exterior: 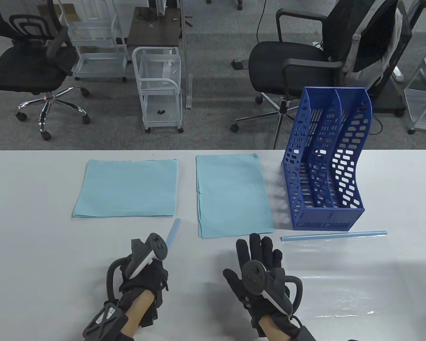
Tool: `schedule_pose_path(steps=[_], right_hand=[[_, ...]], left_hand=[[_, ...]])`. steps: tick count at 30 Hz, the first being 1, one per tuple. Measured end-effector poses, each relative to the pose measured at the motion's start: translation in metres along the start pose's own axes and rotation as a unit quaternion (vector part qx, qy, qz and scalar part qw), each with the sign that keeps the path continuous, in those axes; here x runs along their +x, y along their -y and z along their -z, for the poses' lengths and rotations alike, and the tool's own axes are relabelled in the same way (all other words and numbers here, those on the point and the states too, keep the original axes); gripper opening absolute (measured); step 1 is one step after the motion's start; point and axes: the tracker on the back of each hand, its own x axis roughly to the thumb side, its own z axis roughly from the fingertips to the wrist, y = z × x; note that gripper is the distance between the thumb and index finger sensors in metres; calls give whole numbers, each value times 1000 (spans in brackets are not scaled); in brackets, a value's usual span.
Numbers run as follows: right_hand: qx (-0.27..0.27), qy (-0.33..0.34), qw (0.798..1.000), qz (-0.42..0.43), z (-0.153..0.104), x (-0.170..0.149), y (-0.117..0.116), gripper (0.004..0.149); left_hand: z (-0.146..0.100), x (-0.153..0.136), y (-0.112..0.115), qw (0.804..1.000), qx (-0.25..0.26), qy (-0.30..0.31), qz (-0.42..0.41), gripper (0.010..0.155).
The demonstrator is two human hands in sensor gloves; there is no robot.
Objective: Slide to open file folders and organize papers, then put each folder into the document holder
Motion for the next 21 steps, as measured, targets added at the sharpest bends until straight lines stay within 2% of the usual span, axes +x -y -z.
schedule_pose_path(steps=[3,12,15,18,21], right_hand=[[3,-2,1000,1,0,0,0,82],[11,-5,1000,8,1,-1,-1,81],[13,-7,1000,13,1,-3,-1,81],[14,-8,1000,17,2,-4,-1,81],[14,-5,999,29,2,-3,-2,82]], left_hand=[[0,5,1,1000,9,-20,-7,58],[-13,12,14,990,131,-27,50,49],[-14,-2,13,992,129,-4,2,48],[-14,-24,11,992,96,23,-73,49],[-20,-52,8,983,73,72,-151,49]])
